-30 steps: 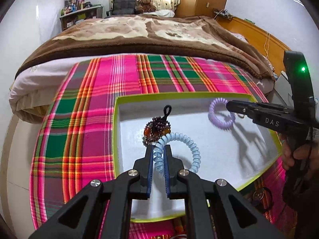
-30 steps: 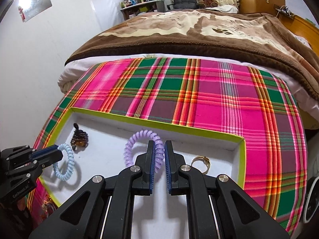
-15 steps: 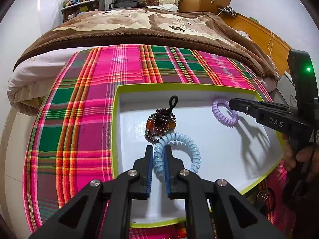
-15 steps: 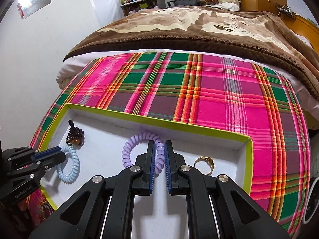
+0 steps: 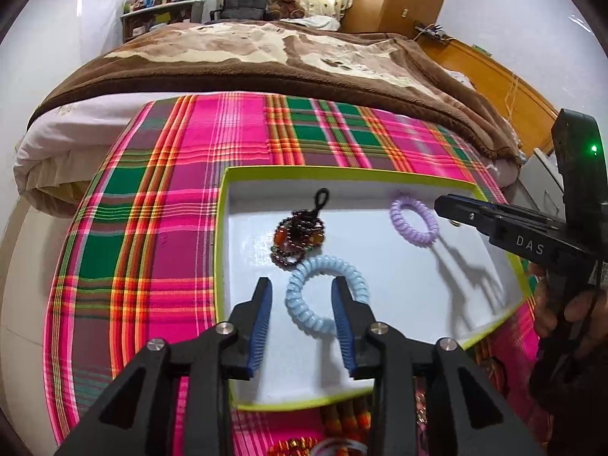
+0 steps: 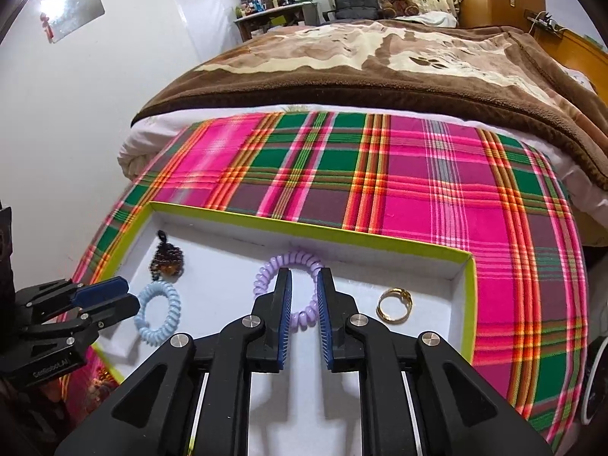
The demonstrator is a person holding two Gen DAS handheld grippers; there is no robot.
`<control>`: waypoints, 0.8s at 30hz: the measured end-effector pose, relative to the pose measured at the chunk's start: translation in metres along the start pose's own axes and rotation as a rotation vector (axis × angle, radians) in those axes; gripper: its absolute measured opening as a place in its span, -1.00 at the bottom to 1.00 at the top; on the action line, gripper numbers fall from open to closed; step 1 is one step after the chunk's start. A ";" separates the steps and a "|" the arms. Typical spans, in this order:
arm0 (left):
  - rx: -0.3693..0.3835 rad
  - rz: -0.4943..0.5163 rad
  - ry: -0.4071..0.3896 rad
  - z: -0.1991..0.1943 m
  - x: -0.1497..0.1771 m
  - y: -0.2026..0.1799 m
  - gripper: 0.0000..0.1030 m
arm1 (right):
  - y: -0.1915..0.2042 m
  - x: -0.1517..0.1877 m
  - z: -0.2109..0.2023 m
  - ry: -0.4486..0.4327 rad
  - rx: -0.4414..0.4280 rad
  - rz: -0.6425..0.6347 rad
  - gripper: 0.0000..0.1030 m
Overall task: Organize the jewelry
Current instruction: 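Open the left tool releasing the blue bracelet while the right tool releases the lavender one, then move the right tool to the black teal-bead hair tie while the left tool approaches the black band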
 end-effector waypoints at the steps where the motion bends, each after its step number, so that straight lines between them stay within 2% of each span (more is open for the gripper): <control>1: 0.006 0.006 -0.005 -0.004 0.002 -0.002 -0.24 | 0.001 0.002 -0.006 -0.009 0.000 -0.002 -0.69; 5: 0.031 0.009 -0.032 -0.021 0.008 -0.008 -0.23 | 0.004 0.011 -0.030 -0.049 -0.026 0.003 -0.55; 13: 0.070 -0.005 -0.090 -0.055 0.029 -0.016 -0.19 | 0.008 0.047 -0.073 -0.103 -0.044 0.000 -0.54; 17: 0.081 -0.020 -0.107 -0.067 0.045 -0.018 -0.19 | 0.010 0.073 -0.081 -0.084 -0.051 -0.032 -0.54; 22: 0.077 -0.021 -0.114 -0.075 0.062 -0.017 -0.18 | 0.010 0.107 -0.078 -0.025 -0.019 -0.094 -0.54; 24: 0.078 -0.029 -0.117 -0.078 0.066 -0.016 -0.18 | 0.012 0.116 -0.078 -0.013 -0.040 -0.108 -0.53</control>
Point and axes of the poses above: each gripper's, at about its wrist camera, not at the fingertips, and z roughly the way its jaws point, y to its left, x to its underside, the point moved 5 cm from there along z, roughly the way its jaws point
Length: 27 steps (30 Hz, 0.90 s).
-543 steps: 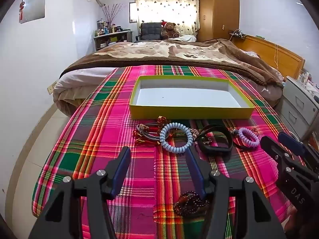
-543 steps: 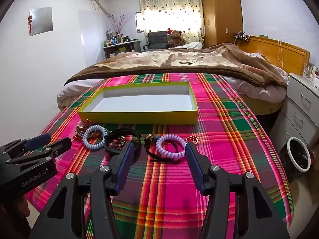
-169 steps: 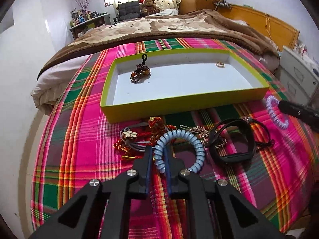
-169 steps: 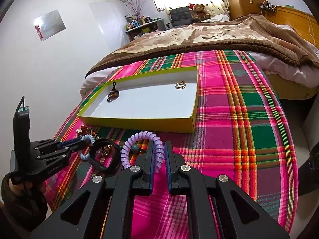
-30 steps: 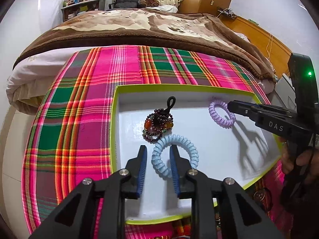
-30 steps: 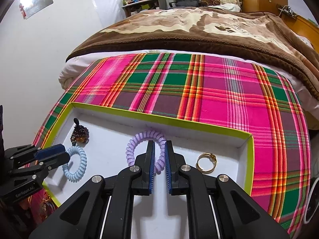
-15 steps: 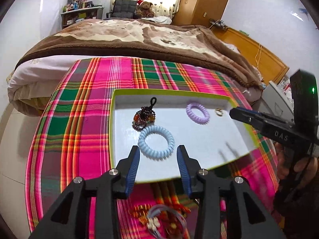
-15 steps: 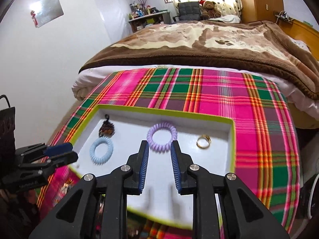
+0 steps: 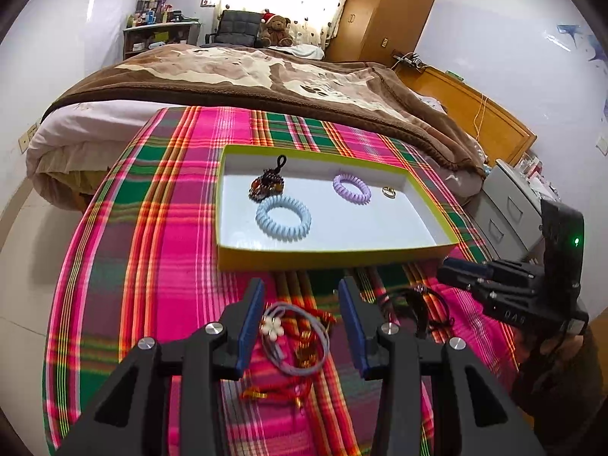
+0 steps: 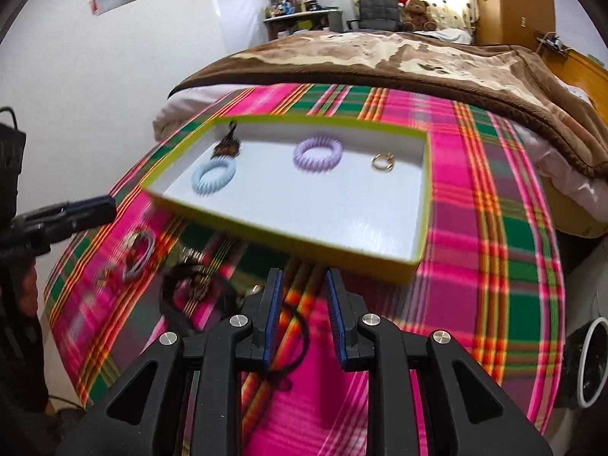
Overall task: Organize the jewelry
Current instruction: 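Move the right tool to the black teal-bead hair tie while the left tool approaches the black band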
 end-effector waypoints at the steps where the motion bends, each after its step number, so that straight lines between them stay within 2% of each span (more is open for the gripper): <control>1: 0.001 -0.005 -0.001 -0.002 0.002 0.000 -0.18 | 0.001 0.003 0.000 0.007 -0.011 -0.004 -0.51; 3: -0.003 -0.009 -0.007 -0.006 0.006 0.002 -0.18 | 0.007 0.006 0.003 0.015 -0.012 -0.029 -0.24; 4: -0.001 -0.007 -0.010 -0.007 0.006 0.002 -0.18 | 0.010 0.008 0.005 0.023 -0.010 -0.048 -0.01; 5: -0.003 -0.010 -0.010 -0.008 0.007 0.003 -0.18 | 0.013 0.010 0.007 0.030 -0.011 -0.060 0.01; 13: -0.004 -0.022 -0.008 -0.011 0.014 0.004 -0.18 | 0.015 0.012 0.025 0.075 0.026 -0.092 0.01; 21: 0.005 -0.010 -0.005 -0.011 0.015 -0.003 -0.18 | 0.022 0.011 0.031 0.067 0.060 -0.134 0.01; 25: 0.014 0.003 0.010 -0.005 0.017 -0.010 -0.18 | 0.023 0.013 0.029 0.055 0.084 -0.139 -0.37; 27: 0.015 0.011 0.021 -0.001 0.019 -0.013 -0.18 | 0.020 0.014 0.027 0.051 0.082 -0.128 -0.48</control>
Point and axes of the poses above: each gripper's, at about its wrist camera, not at the fingertips, and z roughly the way its jaws point, y to its left, x to its underside, the point moved 5 cm from there along z, roughly the way its jaws point
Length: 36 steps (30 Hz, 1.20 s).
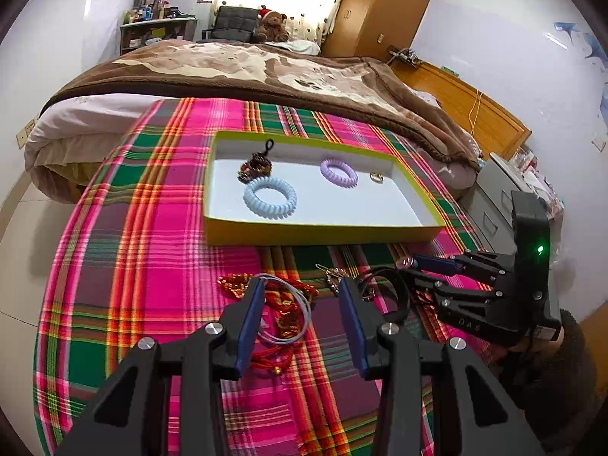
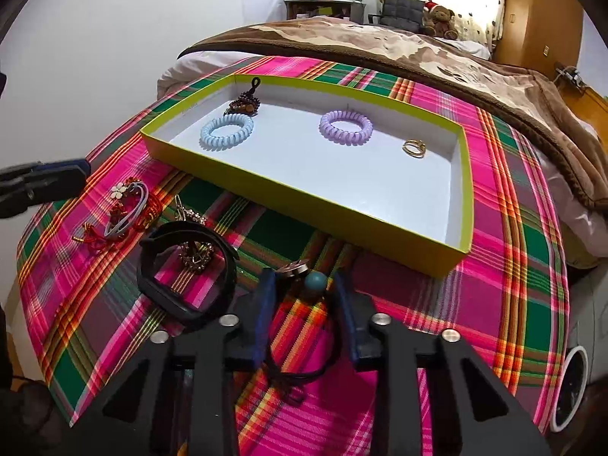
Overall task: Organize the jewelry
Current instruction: 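Move the right tool to the black teal-bead hair tie while the left tool approaches the black band, then close the right tool on the black hair tie while the left tool grasps the black fitness band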
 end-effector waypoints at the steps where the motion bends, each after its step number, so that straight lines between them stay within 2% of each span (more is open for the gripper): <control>1: 0.002 0.006 0.005 0.002 0.001 -0.002 -0.18 | -0.002 0.001 -0.001 -0.003 0.000 0.007 -0.50; 3: 0.010 0.013 0.011 0.004 0.001 -0.006 -0.18 | -0.004 0.002 -0.002 -0.007 -0.004 0.020 -0.58; 4: 0.015 0.019 0.014 0.006 0.001 -0.009 -0.18 | -0.005 0.002 -0.002 -0.008 0.003 0.025 -0.73; 16: 0.029 0.123 0.084 0.033 -0.003 -0.035 -0.18 | -0.024 0.005 -0.026 -0.090 -0.020 0.143 -0.74; 22: -0.011 0.206 0.135 0.049 0.005 -0.049 -0.18 | -0.029 0.009 -0.041 -0.127 -0.039 0.180 -0.74; 26: -0.042 0.252 0.130 0.050 0.005 -0.055 -0.18 | -0.033 0.014 -0.048 -0.142 -0.045 0.202 -0.74; 31: -0.115 0.310 0.130 0.054 0.006 -0.059 -0.18 | -0.034 0.017 -0.050 -0.148 -0.054 0.216 -0.73; 34: -0.118 0.336 0.131 0.056 0.008 -0.064 -0.19 | -0.034 0.019 -0.052 -0.150 -0.058 0.219 -0.73; 36: -0.113 0.332 0.135 0.058 0.008 -0.065 -0.31 | -0.035 0.019 -0.051 -0.151 -0.060 0.222 -0.73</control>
Point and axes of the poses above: each gripper's, at about its wrist camera, not at the fingertips, and z roughly the way its jaws point, y to its left, x to its underside, the point moved 5 cm from there along z, roughly the way its jaws point
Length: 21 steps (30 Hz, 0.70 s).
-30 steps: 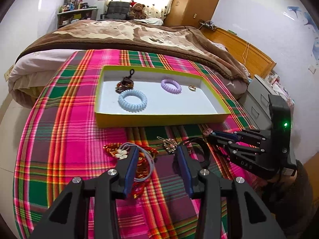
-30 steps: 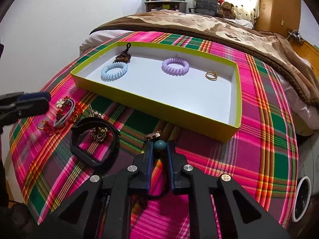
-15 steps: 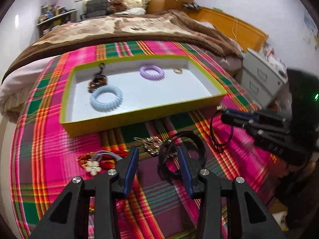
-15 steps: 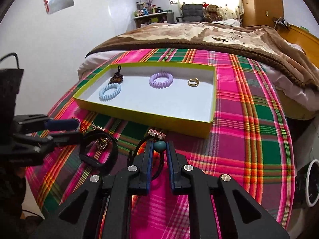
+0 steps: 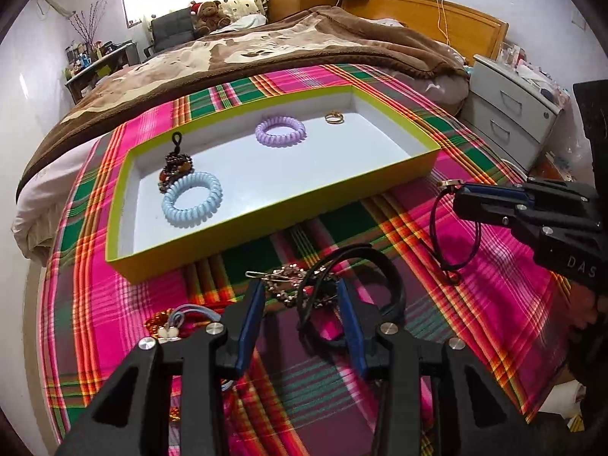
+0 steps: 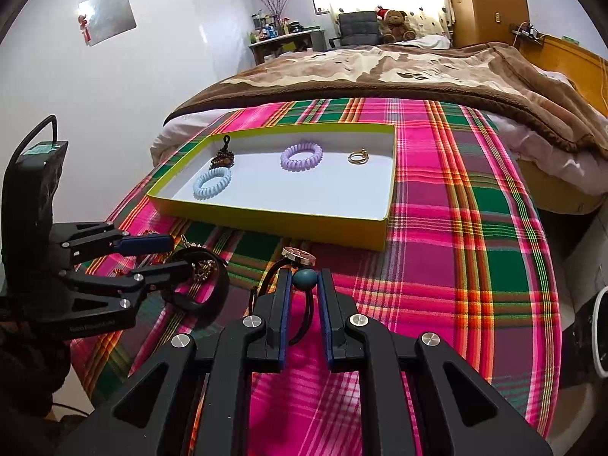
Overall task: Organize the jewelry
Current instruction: 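Close the right tool on the black hair tie while the left tool grasps the black fitness band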
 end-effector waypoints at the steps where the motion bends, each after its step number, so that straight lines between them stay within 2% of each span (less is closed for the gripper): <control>1: 0.002 -0.003 0.004 0.001 0.000 0.000 -0.37 | 0.000 0.000 0.000 -0.001 0.000 0.001 -0.73; 3: 0.012 -0.005 0.009 0.002 0.000 -0.001 -0.40 | 0.000 0.000 -0.001 -0.002 -0.004 0.001 -0.73; 8: 0.008 0.007 0.006 0.004 0.001 -0.006 -0.72 | -0.001 0.002 -0.004 -0.005 -0.005 0.004 -0.73; 13: 0.011 0.007 0.003 0.003 0.002 -0.006 -0.78 | -0.002 0.001 -0.005 -0.007 -0.008 0.009 -0.73; 21: 0.062 -0.068 -0.035 -0.011 -0.003 0.002 -0.79 | -0.003 0.000 -0.009 -0.017 -0.001 0.013 -0.73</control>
Point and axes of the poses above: each gripper's, at about its wrist camera, not at the fingertips, and z roughly the way its jaws point, y to its left, x to its underside, the point moved 5 cm from there along z, roughly the way its jaws point
